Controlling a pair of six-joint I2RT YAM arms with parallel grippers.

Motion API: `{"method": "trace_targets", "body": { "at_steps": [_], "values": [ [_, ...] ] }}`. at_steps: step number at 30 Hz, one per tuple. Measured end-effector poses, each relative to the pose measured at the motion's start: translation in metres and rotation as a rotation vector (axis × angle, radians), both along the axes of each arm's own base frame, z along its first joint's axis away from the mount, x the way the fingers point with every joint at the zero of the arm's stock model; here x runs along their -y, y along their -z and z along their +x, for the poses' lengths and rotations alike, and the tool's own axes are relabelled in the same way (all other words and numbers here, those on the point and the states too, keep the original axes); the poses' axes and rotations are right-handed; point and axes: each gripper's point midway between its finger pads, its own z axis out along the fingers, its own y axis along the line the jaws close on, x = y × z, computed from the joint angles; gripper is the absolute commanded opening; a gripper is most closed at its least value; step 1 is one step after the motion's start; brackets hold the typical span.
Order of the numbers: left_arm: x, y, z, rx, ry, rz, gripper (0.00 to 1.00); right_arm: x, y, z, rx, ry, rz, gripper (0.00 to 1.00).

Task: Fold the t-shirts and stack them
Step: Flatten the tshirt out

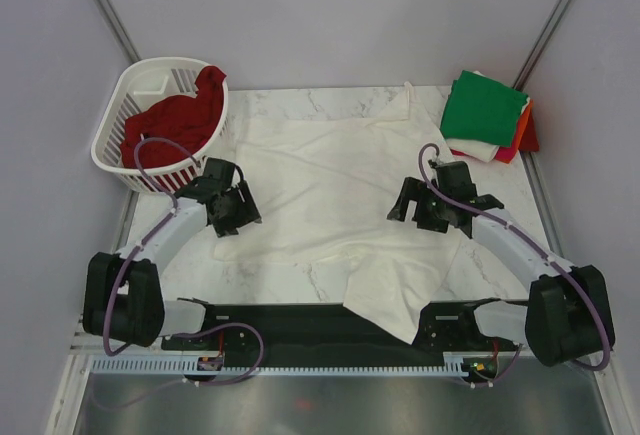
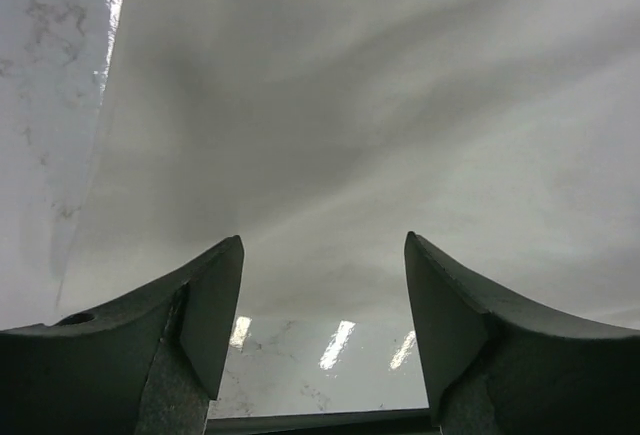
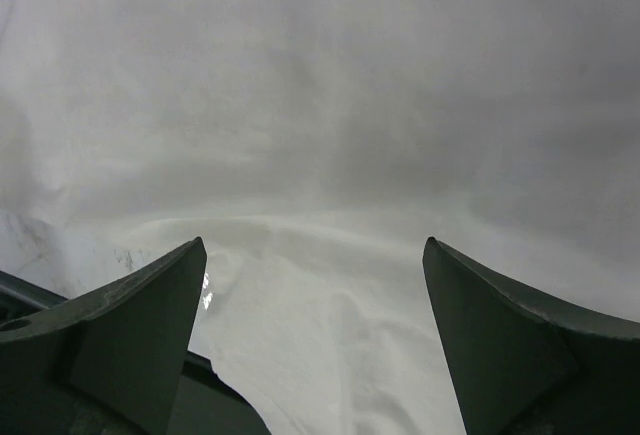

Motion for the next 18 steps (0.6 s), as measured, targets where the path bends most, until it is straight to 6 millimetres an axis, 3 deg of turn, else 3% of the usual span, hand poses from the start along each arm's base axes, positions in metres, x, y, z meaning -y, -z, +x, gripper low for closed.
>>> {"method": "trace_targets", "body": {
  "at_steps": [7,12,18],
  "values": [
    [0.004,0.047,-0.01,-0.092,-0.018,-0.014,0.72,-0.008,0.053,-0.034,-0.188,0.0,0.06,0.98],
    [0.006,0.048,-0.008,-0.073,-0.038,-0.031,0.71,-0.011,0.053,-0.033,-0.165,0.036,0.12,0.98],
    [0.011,0.046,-0.014,-0.014,-0.044,-0.06,0.7,0.007,0.051,-0.049,-0.15,0.155,0.165,0.98]
  ]
}}
